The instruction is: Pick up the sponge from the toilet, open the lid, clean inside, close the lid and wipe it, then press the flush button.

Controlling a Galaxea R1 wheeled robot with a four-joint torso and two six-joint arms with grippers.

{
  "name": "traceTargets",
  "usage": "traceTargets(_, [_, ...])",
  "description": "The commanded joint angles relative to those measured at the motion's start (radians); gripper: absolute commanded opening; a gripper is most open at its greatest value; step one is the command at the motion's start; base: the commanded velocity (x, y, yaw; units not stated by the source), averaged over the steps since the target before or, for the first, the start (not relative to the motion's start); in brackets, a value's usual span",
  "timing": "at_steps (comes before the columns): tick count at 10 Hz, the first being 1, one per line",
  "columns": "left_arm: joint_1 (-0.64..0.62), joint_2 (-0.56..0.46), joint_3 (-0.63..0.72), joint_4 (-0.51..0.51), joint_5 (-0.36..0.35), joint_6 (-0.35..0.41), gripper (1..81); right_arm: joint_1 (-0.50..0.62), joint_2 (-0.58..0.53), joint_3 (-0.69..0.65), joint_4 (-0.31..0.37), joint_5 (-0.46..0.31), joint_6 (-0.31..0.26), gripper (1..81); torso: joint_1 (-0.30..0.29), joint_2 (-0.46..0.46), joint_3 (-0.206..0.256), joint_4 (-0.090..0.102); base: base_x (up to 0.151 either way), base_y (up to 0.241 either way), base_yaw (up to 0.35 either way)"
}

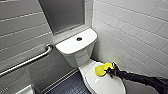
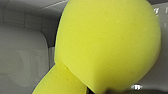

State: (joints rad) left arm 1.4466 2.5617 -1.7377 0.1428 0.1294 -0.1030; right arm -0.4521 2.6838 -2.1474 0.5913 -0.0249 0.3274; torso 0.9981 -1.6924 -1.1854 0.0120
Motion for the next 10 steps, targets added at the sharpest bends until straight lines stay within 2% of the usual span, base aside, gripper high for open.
traceTargets(1, [0.013,-0.014,0.033,0.002,0.081,0.006,81.1,-0.029,-0.238,0.27,0.01,0.095,0.019,1.0,0.0,0.0,0.0,0.0,0.0,0.0,0.0])
traceTargets(6, [0.013,-0.011,0.035,0.004,0.081,0.006,81.1,-0.155,-0.433,0.457,-0.001,0.235,0.018,1.0,0.0,0.0,0.0,0.0,0.0,0.0,0.0])
traceTargets(10, [0.015,-0.015,0.04,0.006,0.081,0.008,81.1,-0.38,-0.536,0.641,-0.004,0.422,0.007,1.0,0.0,0.0,0.0,0.0,0.0,0.0,0.0])
